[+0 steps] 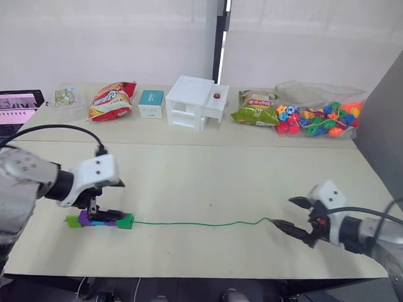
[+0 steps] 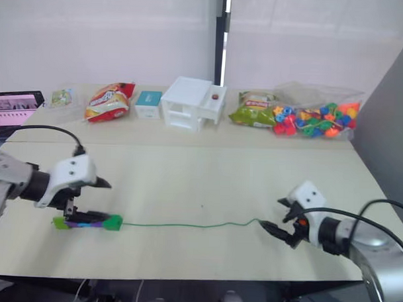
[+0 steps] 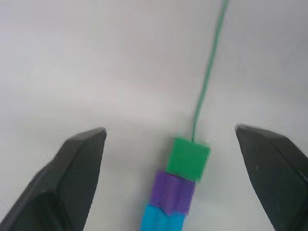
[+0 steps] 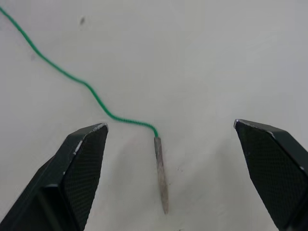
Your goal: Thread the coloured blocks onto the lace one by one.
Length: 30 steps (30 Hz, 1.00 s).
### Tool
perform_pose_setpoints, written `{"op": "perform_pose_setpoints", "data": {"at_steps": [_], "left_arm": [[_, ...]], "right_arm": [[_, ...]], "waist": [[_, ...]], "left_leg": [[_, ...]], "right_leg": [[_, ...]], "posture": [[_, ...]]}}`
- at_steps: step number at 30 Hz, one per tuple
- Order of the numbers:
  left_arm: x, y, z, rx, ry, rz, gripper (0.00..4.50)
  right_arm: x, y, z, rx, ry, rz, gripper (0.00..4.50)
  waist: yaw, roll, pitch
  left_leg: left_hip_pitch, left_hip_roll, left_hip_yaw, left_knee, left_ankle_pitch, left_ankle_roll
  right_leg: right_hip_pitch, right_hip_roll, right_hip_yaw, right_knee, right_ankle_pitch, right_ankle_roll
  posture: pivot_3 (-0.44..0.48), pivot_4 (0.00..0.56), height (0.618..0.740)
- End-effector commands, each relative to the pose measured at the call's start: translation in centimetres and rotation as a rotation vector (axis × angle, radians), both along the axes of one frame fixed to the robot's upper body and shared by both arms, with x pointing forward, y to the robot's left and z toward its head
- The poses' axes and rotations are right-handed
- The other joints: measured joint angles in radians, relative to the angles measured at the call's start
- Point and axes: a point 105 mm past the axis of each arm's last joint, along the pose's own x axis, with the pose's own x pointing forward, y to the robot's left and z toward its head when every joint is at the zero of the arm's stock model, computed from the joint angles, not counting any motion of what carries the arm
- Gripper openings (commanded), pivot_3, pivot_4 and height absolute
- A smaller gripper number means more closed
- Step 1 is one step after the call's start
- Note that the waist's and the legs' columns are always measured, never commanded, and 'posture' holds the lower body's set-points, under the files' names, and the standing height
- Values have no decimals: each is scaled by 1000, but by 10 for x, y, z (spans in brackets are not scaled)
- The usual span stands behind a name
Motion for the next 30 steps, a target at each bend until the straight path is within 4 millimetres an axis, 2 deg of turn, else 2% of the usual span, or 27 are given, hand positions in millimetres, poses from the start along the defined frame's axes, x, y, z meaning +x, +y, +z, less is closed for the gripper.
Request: {"op": "perform_pose_setpoints", "data": {"at_steps": [1, 3, 5, 7, 11, 13, 16, 24, 30], "left_arm": [[-13, 19, 8, -161, -143, 129, 4500], [-20, 33, 6, -227, -224, 211, 4500], [-38, 62, -12, -334, -221, 344, 4500], [-59, 81, -28, -425, -209, 440, 4500], [-86, 97, -56, -448, -180, 514, 4500], [-97, 98, -70, -440, -155, 538, 4500], [-101, 100, -78, -455, -159, 570, 4500], [-100, 97, -91, -448, -144, 585, 4500], [-95, 91, -90, -445, -153, 568, 4500]], "right_arm": [[-7, -15, 8, 70, -50, -65, 4449], [-9, -27, 5, 107, -62, -125, 4449], [-12, -41, -3, 144, -72, -216, 4449], [-15, -55, -14, 153, -83, -296, 4449], [-27, -68, -33, 160, -72, -352, 4449], [-32, -73, -43, 148, -67, -364, 4449], [-38, -79, -51, 148, -55, -375, 4449], [-38, -85, -58, 138, -45, -362, 4449], [-34, -84, -60, 143, -46, -356, 4449]], "waist": [[-1, 0, 0], [0, -1, 1], [-1, -2, 0], [-3, -1, 0], [3, -1, 0], [7, -1, 0], [7, -2, 0], [-3, -1, 0], [-3, -1, 0]], "left_leg": [[0, 0, 0, 0, 0, 0], [1, 0, 1, -1, 0, 0], [2, 1, 1, -1, 1, -1], [4, 1, 2, -1, 1, -1], [4, 1, 3, -1, 1, -2], [6, 1, 3, -1, 1, -2], [14, 1, 3, -3, 1, -2], [19, 2, 3, -7, 1, -2], [19, 2, 4, -10, 1, -2]], "right_leg": [[0, 0, 0, -1, 0, 0], [0, 0, 0, -1, 0, 0], [1, 0, 1, -1, 0, 0], [2, 0, 1, -2, 0, 0], [4, 0, 1, -4, 0, 0], [8, 0, 1, -6, 0, 0], [18, 0, 0, -10, -1, 0], [24, 0, 1, -15, -1, 0], [27, 0, 1, -17, -1, 0]], "posture": [[0, 150, 740], [0, 150, 740], [0, 150, 740], [0, 150, 740], [0, 150, 740], [0, 150, 740], [0, 150, 740], [0, 150, 740], [0, 150, 740]]}}
